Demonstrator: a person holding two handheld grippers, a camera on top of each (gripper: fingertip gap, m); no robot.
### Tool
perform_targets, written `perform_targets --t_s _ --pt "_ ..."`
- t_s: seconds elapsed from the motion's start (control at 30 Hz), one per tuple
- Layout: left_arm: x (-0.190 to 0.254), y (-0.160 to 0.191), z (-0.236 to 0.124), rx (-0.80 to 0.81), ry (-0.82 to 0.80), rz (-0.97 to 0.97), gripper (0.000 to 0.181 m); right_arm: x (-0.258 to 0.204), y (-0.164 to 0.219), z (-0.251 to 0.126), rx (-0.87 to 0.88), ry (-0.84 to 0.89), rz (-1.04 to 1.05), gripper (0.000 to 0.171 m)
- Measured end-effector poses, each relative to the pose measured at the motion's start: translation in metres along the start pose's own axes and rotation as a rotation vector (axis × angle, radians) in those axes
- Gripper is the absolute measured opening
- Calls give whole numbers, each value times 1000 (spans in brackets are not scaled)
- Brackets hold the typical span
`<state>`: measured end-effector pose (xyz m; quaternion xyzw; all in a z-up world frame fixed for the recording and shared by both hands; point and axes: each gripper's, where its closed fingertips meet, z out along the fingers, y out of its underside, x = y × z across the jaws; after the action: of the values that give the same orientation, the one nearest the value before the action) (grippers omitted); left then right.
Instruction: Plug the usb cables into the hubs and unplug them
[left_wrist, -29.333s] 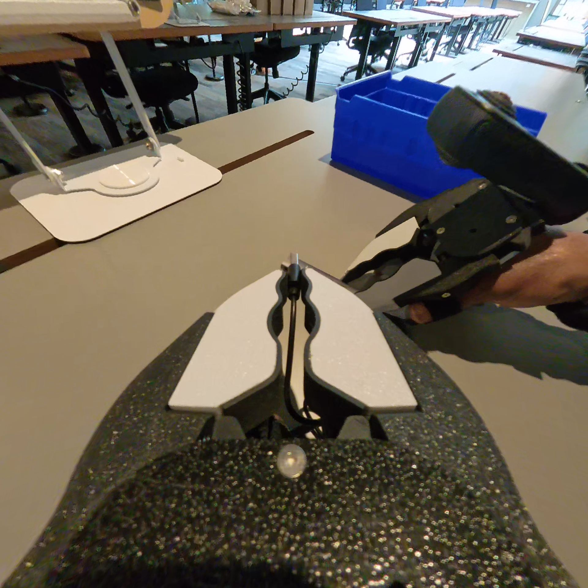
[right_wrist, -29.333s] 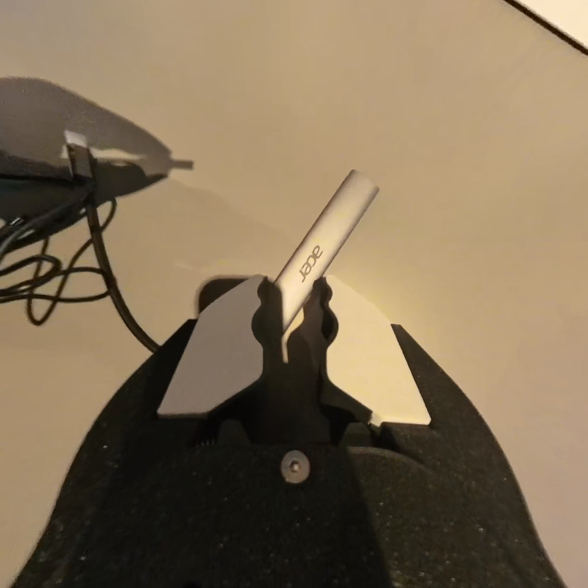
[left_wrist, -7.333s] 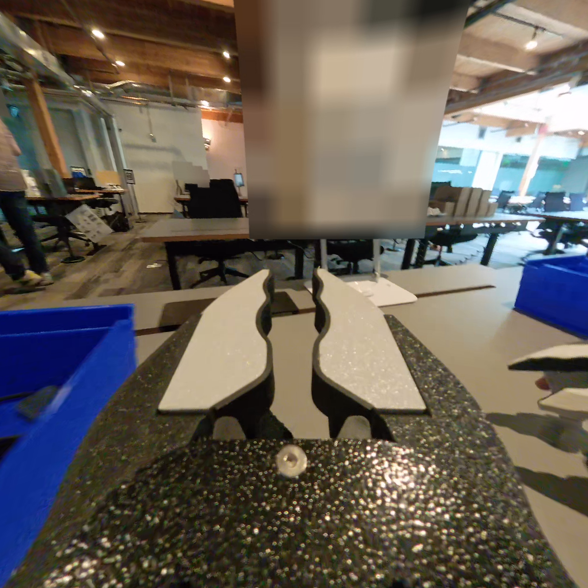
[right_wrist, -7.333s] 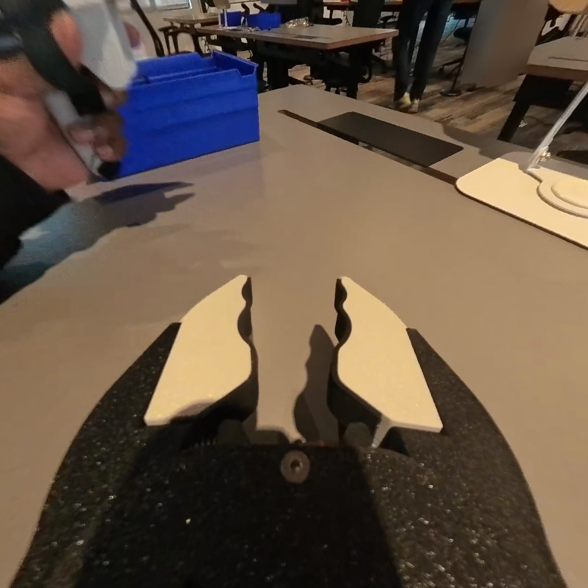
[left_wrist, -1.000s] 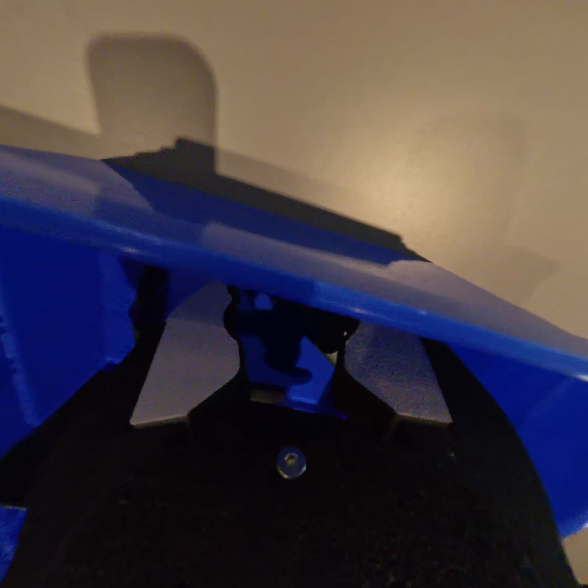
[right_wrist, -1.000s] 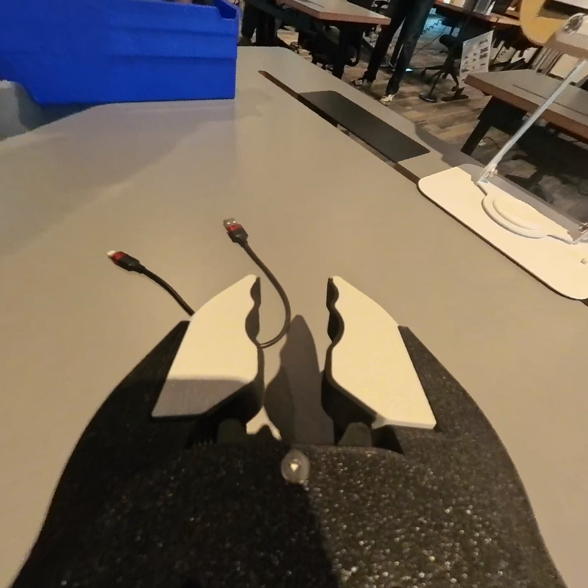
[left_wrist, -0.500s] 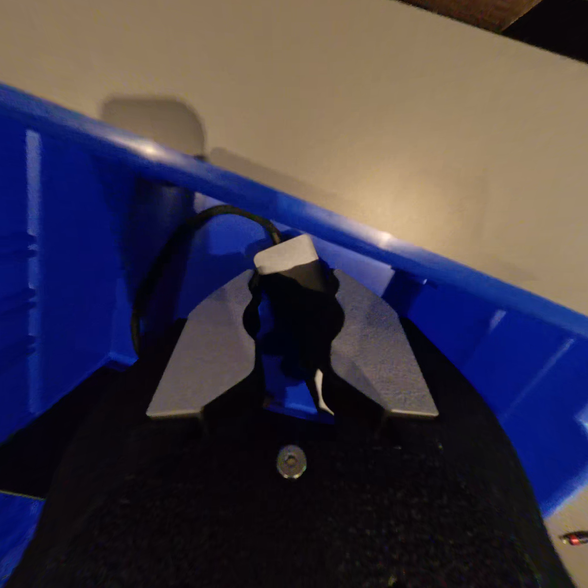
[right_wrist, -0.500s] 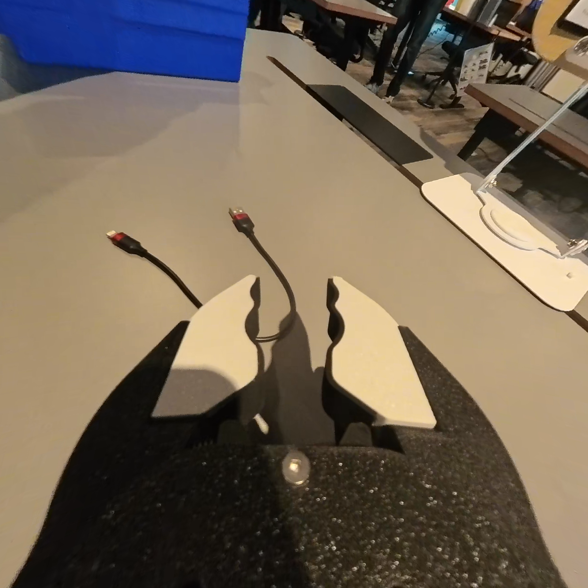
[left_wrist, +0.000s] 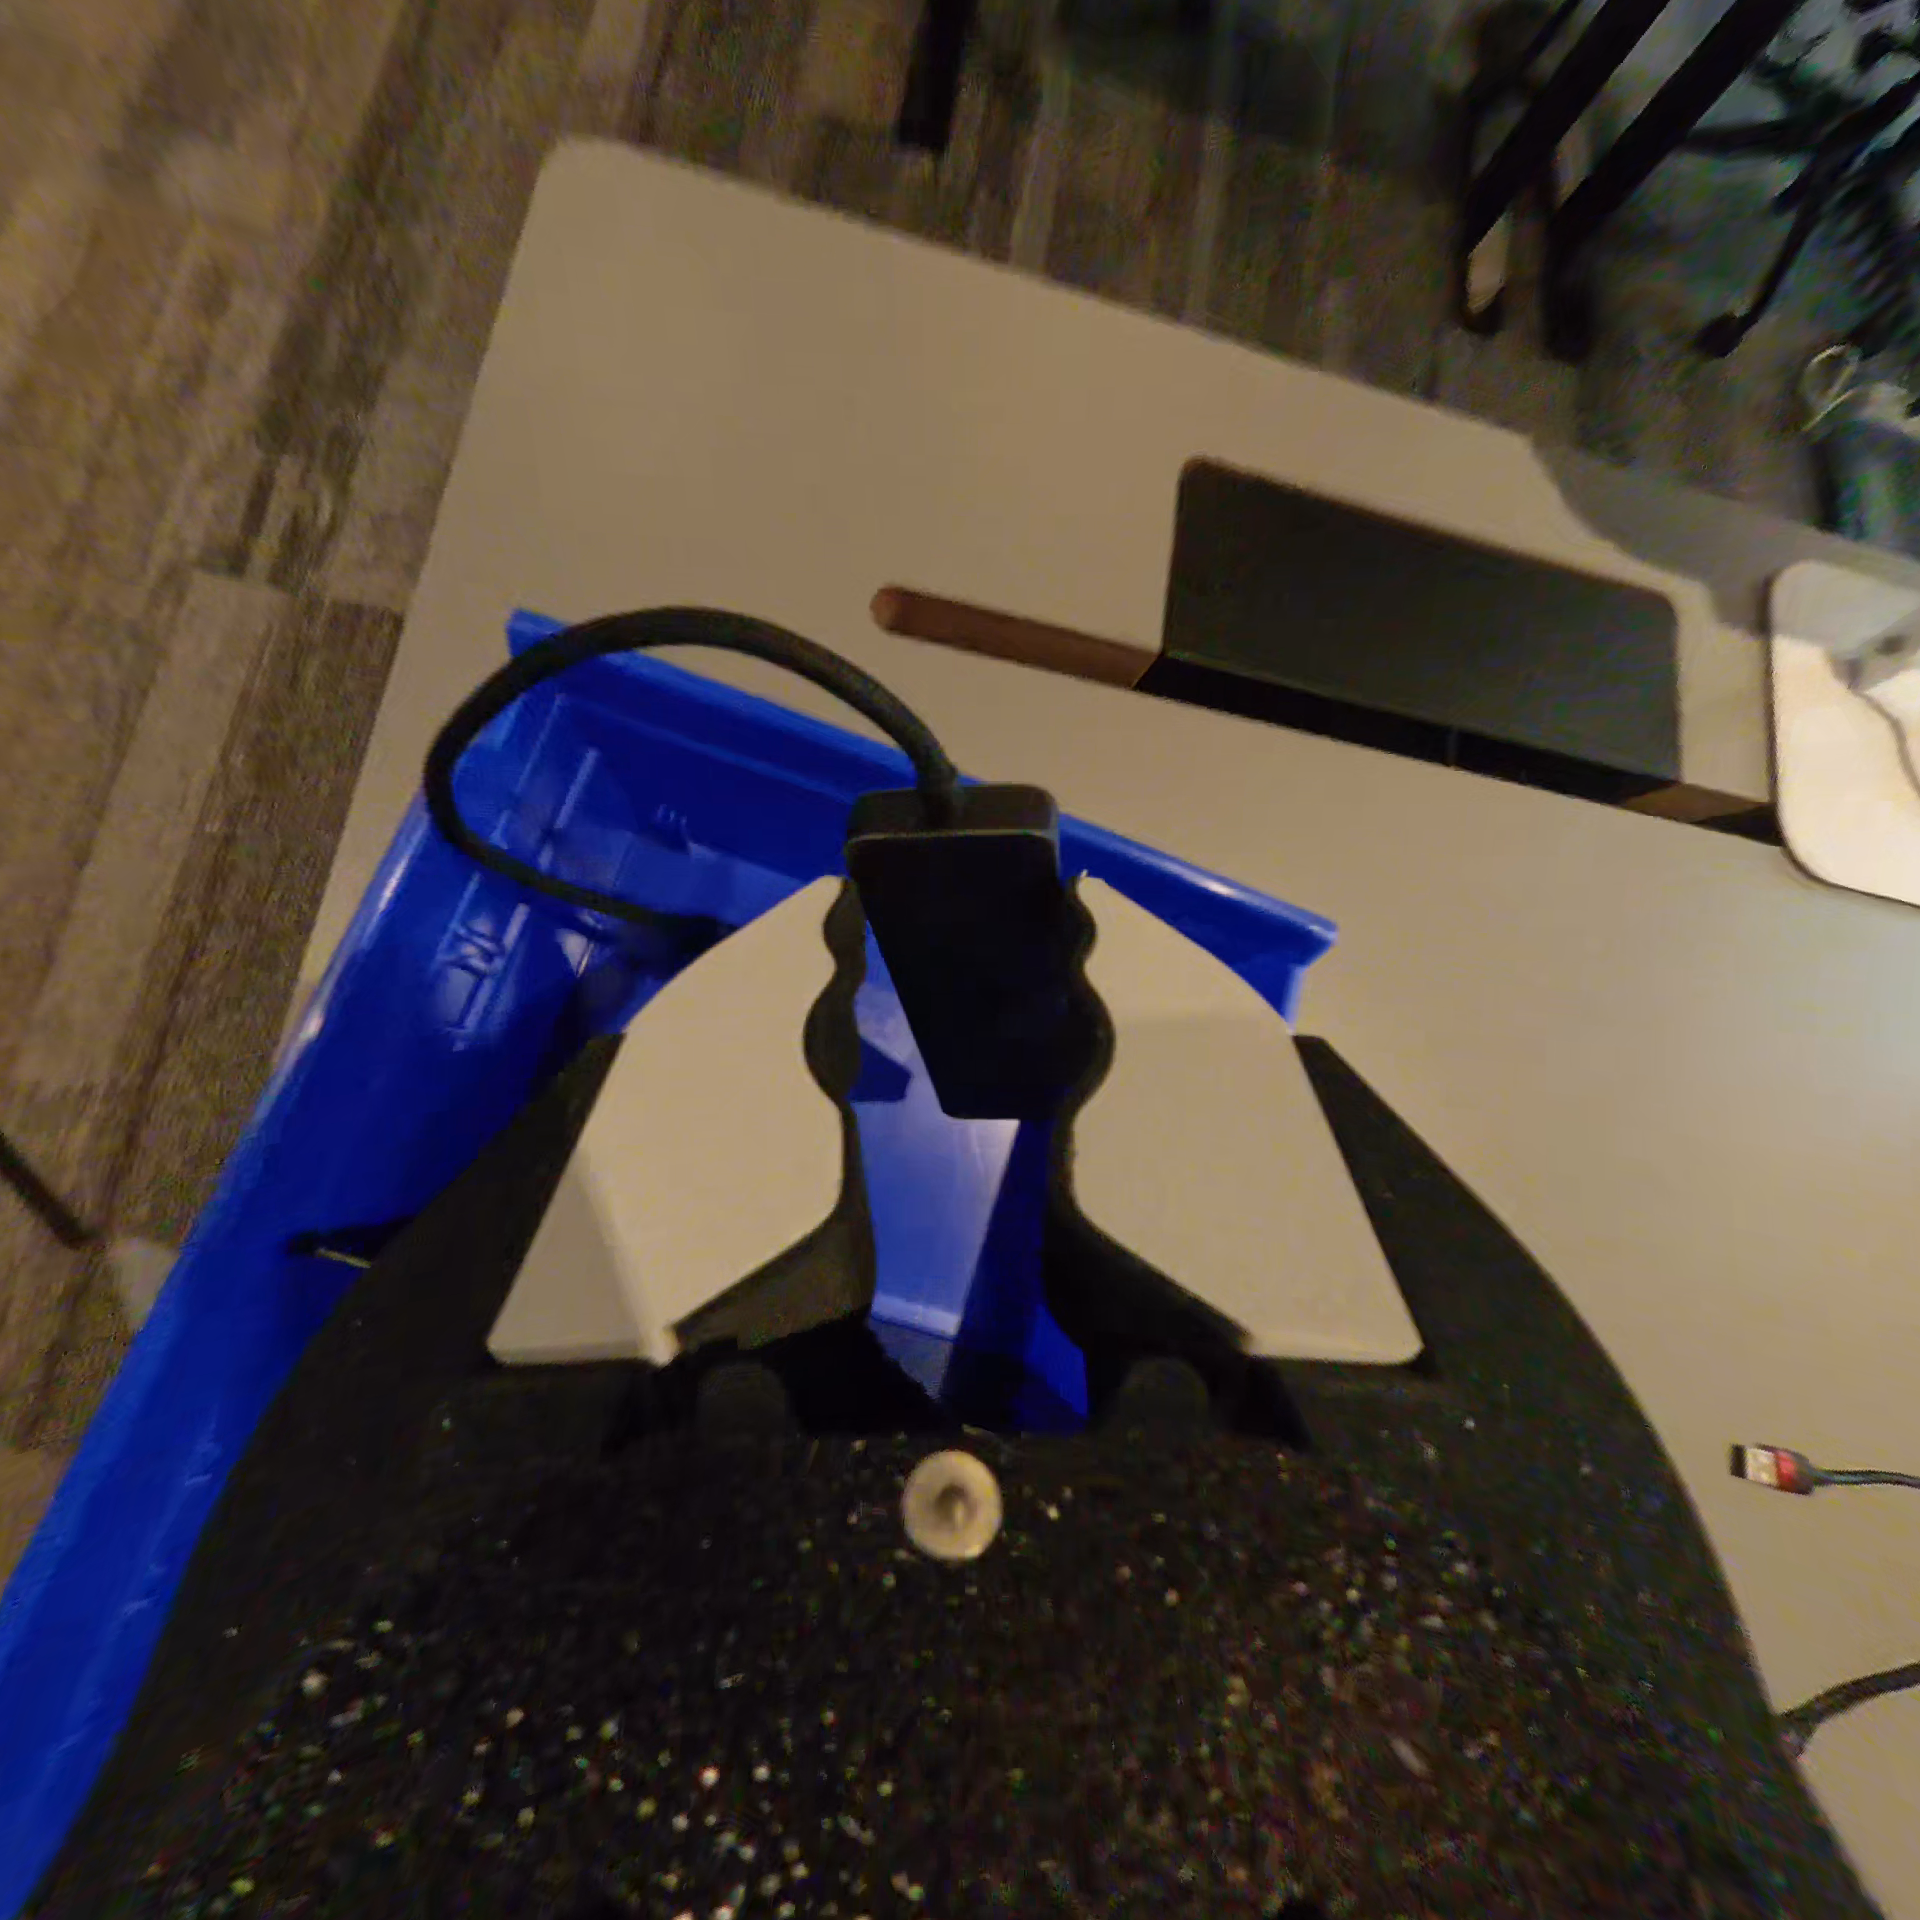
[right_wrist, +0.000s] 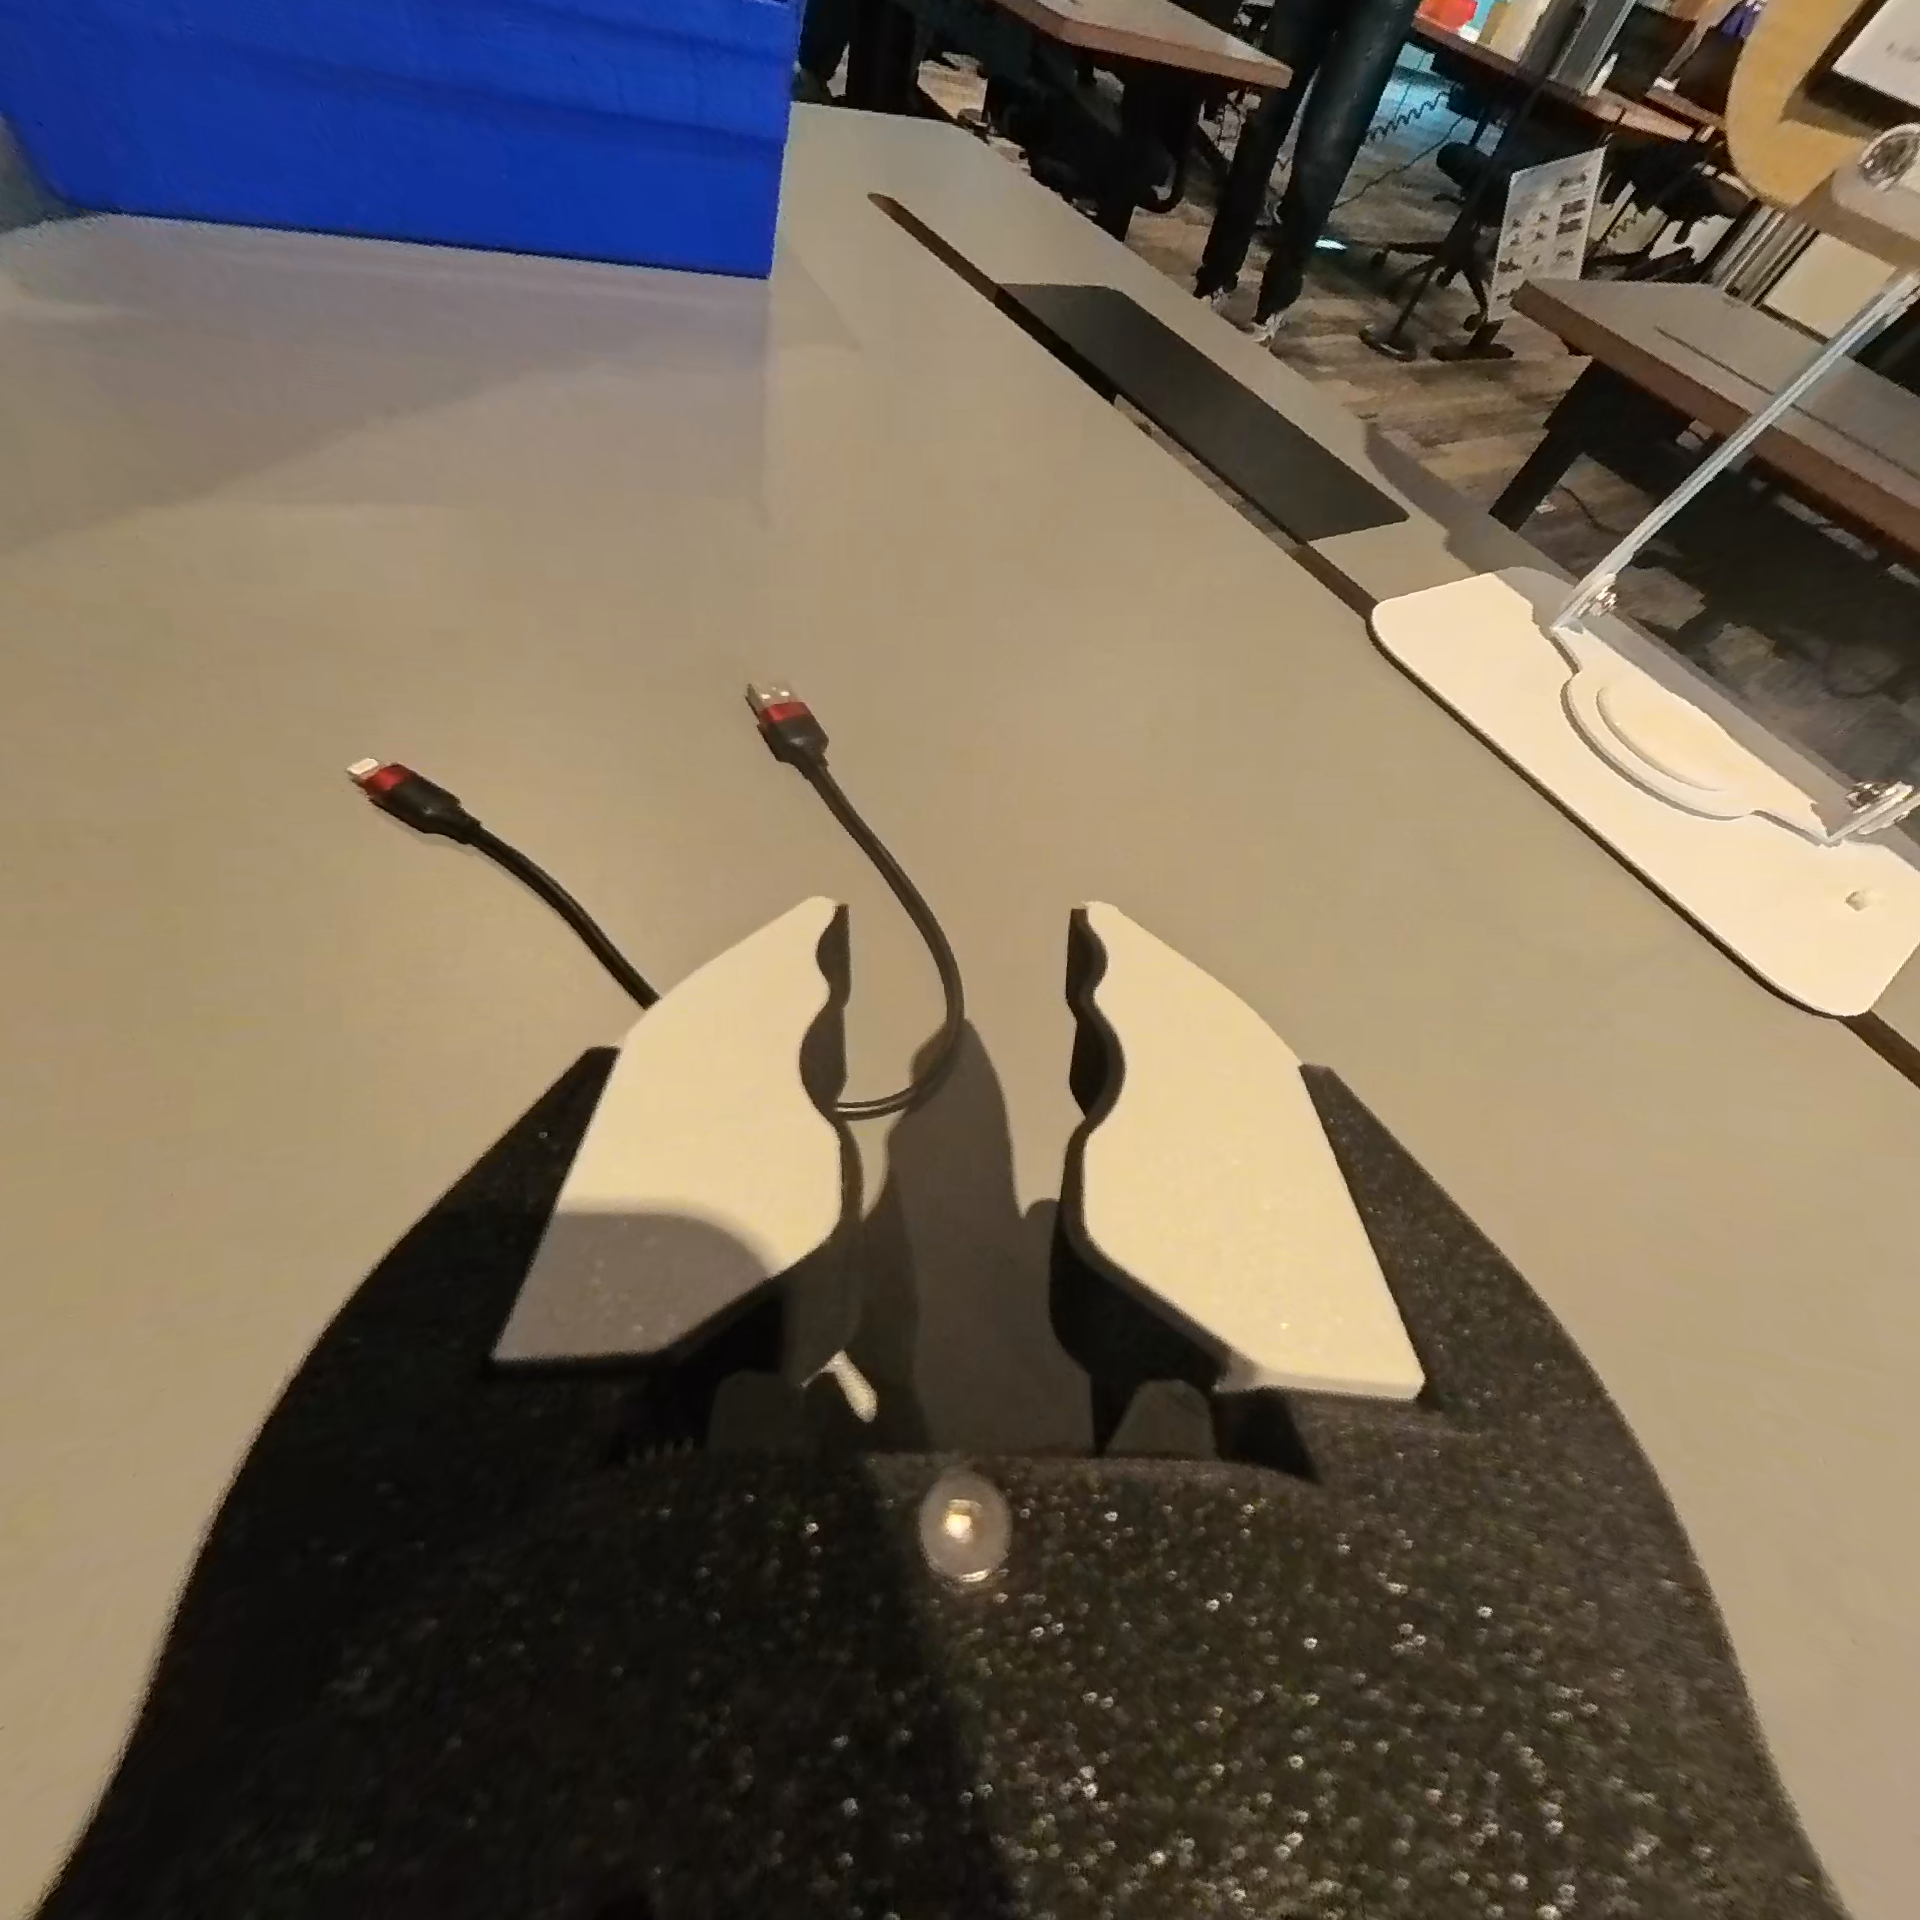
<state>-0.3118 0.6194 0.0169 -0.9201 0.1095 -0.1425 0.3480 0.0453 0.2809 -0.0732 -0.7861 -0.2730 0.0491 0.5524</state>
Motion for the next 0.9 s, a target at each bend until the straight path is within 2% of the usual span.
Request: perform_targets --t_s 0.13,0.23,0.33,0.43,0.57,0.77,0.9 --pt "23 -18 -25 126 50 60 36 0 0 0 3 5 -4 40" --pt "56 -38 -56 258 99 148 36 1 -1 -1 9 9 -4 40" --pt "111 -50 -96 380 181 274 36 1 -2 -1 14 7 4 40" --pt "182 -42 -129 453 292 401 35 3 -4 -3 30 10 19 41" --pt "278 1 -136 496 479 496 35 10 -12 -8 102 31 52 43" --pt "392 108 -79 390 750 467 36 18 -29 -21 203 54 83 52" --pt "435 164 -53 338 830 470 36 24 -31 -25 197 102 65 54"
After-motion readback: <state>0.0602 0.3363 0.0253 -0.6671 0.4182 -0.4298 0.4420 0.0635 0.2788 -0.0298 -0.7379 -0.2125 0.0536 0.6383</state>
